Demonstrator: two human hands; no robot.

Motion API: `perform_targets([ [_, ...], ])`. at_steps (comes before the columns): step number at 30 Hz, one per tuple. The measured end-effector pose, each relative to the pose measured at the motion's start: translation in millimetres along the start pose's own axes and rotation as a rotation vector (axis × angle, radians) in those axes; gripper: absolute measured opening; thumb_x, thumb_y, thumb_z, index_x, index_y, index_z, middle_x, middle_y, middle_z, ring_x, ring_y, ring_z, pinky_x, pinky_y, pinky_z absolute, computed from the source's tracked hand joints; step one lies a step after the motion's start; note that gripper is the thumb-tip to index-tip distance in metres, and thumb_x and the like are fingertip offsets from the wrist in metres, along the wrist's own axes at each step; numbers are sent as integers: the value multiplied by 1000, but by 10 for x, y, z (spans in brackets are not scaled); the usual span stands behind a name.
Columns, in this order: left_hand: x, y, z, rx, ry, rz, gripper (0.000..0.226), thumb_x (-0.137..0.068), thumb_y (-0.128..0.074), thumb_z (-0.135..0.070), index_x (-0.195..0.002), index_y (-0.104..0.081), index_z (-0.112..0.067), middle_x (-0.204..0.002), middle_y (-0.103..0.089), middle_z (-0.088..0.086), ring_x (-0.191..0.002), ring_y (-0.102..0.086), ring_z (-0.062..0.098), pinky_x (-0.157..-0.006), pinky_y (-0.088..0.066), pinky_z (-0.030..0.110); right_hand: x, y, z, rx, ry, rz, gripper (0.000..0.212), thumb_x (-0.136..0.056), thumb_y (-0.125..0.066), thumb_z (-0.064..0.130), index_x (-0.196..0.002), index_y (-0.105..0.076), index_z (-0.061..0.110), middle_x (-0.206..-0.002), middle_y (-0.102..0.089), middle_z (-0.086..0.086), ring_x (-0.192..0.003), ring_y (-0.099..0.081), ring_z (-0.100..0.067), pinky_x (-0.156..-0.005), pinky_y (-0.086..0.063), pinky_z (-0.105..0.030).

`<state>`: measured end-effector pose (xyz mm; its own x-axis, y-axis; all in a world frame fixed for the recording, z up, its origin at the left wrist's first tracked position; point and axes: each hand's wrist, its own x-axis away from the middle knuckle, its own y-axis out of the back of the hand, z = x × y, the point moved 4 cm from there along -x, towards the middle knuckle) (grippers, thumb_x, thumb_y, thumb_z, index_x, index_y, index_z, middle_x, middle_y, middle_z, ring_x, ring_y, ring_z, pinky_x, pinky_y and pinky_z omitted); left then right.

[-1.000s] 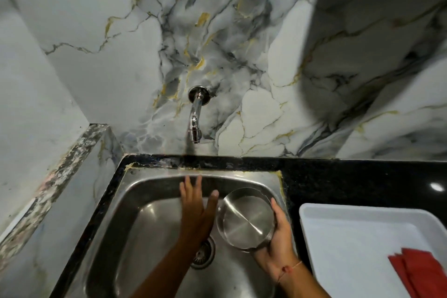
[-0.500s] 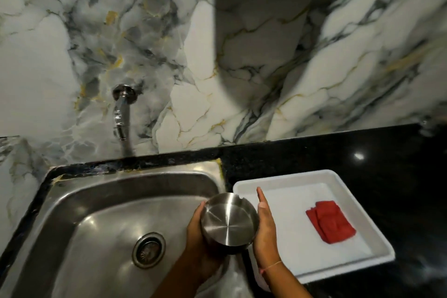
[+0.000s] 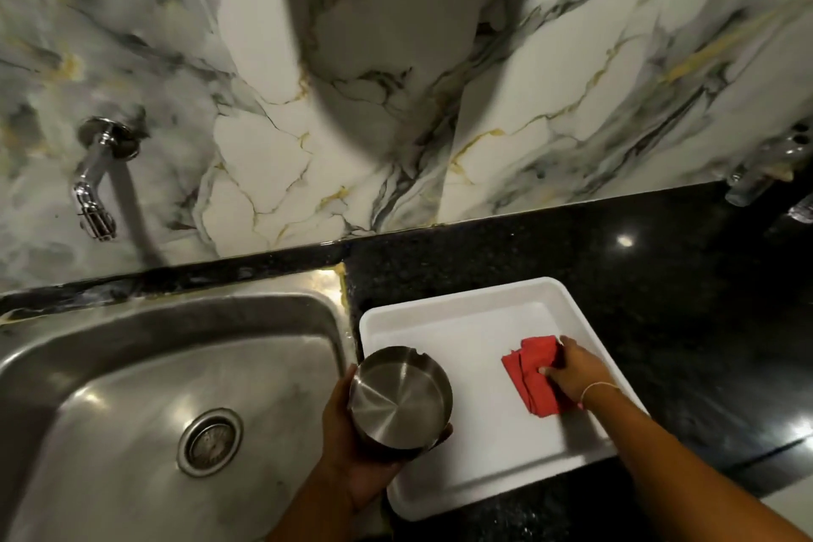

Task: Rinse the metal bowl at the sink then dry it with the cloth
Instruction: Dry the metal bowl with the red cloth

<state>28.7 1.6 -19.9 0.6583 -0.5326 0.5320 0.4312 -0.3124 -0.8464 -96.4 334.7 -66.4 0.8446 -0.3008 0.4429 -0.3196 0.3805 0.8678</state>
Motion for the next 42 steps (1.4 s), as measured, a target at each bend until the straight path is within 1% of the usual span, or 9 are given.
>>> perform_targets([
  [8,-153,76,53,-31,-29,14,65,-66,-77,-49,-118,-74,-11,-128,-68,24,-112,-64,51,-100,-43,70,-64,-85,17,-254,-111,158,60,-79,-84,33,-123,-64,-1,-122,-70,-23,-110,-66,-38,-99,-52,-44],
  [12,-157,86,20,-87,-50,7,62,-70,-71,-53,-118,-74,-13,-127,-69,22,-111,-66,49,-104,-40,69,494,81,381,-628,137,54,33,-80,-84,15,-107,-68,6,-103,-77,-16,-100,-71,-36,-87,-55,-40],
  [16,-128,110,-15,-185,-67,-17,69,-73,-66,-57,-128,-68,-14,-137,-64,19,-128,-56,42,-115,-31,64,1485,311,1009,-792,473,-252,30,-78,-85,15,-96,-65,27,-85,-78,12,-75,-73,-2,-65,-56,-16],
  [22,53,76,-37,-305,-161,22,66,-73,-66,-59,-121,-72,-14,-125,-71,21,-114,-68,40,-95,-54,57,2438,-63,1906,-152,679,-421,21,-89,-70,39,-105,-67,25,-79,-77,2,-67,-72,-15,-58,-43,-20],
  [27,262,157,-203,-353,-213,-25,58,-80,-60,-55,-111,-76,-9,-111,-76,20,-103,-73,36,-85,-60,47,2609,-251,2029,-470,746,-84,32,-83,-76,36,-113,-66,34,-102,-78,7,-92,-72,-12,-78,-54,-23],
  [32,539,269,-235,-331,-131,19,70,-78,-57,-56,-116,-71,1,-113,-72,27,-101,-71,42,-87,-58,48,2653,-183,1937,-75,1035,231,52,-75,-72,8,-113,-59,42,-104,-76,1,-93,-67,-7,-76,-48,-15],
  [34,610,262,-234,-327,-115,19,73,-78,-56,-56,-116,-71,4,-112,-72,28,-99,-72,43,-83,-60,48,2683,-86,1956,109,1137,186,57,-64,-73,5,-106,-54,39,-92,-74,0,-80,-67,-12,-68,-54,-23],
  [38,701,169,-294,-320,-133,29,73,-83,-49,-60,-122,-69,-1,-115,-72,25,-99,-71,40,-86,-59,48,2807,-21,2173,157,1384,-68,55,-75,-81,4,-125,-67,23,-138,-65,5,-128,-58,-7,-107,-47,-22],
  [42,749,193,-355,-319,-159,-18,68,-83,-50,-58,-122,-70,-5,-117,-72,22,-102,-70,39,-96,-53,52,2876,-64,2377,245,1420,-302,36,-78,-80,14,-110,-69,24,-115,-76,2,-107,-72,-19,-86,-59,-26],
])
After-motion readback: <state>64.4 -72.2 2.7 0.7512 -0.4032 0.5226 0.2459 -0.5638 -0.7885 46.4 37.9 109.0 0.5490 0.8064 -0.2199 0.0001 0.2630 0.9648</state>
